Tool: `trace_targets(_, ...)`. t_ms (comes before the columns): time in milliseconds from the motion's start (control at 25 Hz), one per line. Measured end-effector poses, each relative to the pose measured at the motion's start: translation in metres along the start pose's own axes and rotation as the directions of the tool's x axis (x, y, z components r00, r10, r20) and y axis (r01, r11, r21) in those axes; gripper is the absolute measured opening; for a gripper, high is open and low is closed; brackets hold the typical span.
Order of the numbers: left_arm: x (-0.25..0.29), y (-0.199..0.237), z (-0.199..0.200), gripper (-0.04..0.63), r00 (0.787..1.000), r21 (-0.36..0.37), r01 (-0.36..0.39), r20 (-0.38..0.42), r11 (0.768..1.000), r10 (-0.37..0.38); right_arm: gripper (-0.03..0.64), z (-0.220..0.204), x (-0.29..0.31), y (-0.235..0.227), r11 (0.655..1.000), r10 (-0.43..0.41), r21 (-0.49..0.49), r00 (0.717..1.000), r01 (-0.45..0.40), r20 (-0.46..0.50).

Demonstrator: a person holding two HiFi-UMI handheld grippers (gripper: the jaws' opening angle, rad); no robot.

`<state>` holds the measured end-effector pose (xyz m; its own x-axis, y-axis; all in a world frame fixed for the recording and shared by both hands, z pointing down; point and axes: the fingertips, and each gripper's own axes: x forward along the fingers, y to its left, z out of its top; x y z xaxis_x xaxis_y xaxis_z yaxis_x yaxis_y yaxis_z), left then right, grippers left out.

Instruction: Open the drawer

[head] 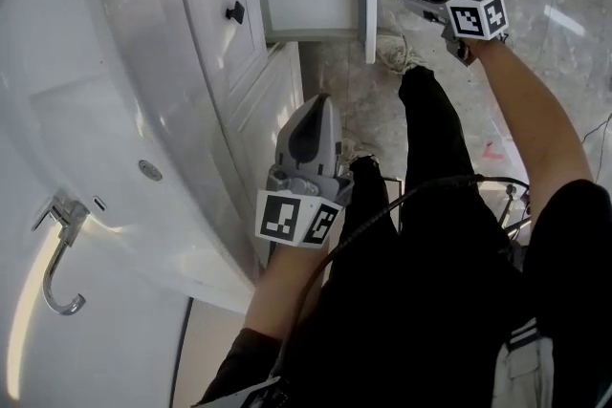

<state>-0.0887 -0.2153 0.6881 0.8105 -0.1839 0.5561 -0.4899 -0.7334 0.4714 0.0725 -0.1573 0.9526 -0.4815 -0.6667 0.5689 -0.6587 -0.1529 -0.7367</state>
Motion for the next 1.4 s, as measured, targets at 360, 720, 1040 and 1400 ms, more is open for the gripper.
trace_targets(360,-0.057,-0.068,0.114,0.002,0.991,0.058,0.055,0.119,0.997,-0.062,0.096,0.071,-0.078,0.084,0.988,-0.082,-0.126,0.996,0.085,0.031)
trace_targets(720,-0.142,-0.089,0.254,0.002,0.952,0.139,-0.052,0.308,0.989,0.006,0.002,0.205,-0.136,0.216,0.951,-0.017,-0.302,0.990,0.060,0.142)
trace_targets(1040,-0.268,-0.078,0.338,0.002,0.838,0.080,-0.281,0.506,0.956,0.204,0.002,0.271,-0.180,0.359,0.824,0.079,-0.567,0.994,-0.022,0.077)
trace_targets(1400,-0.452,-0.050,0.331,0.002,0.550,-0.173,-0.549,0.662,0.817,0.509,0.002,0.330,-0.169,0.512,0.655,0.223,-0.736,0.974,-0.172,-0.030)
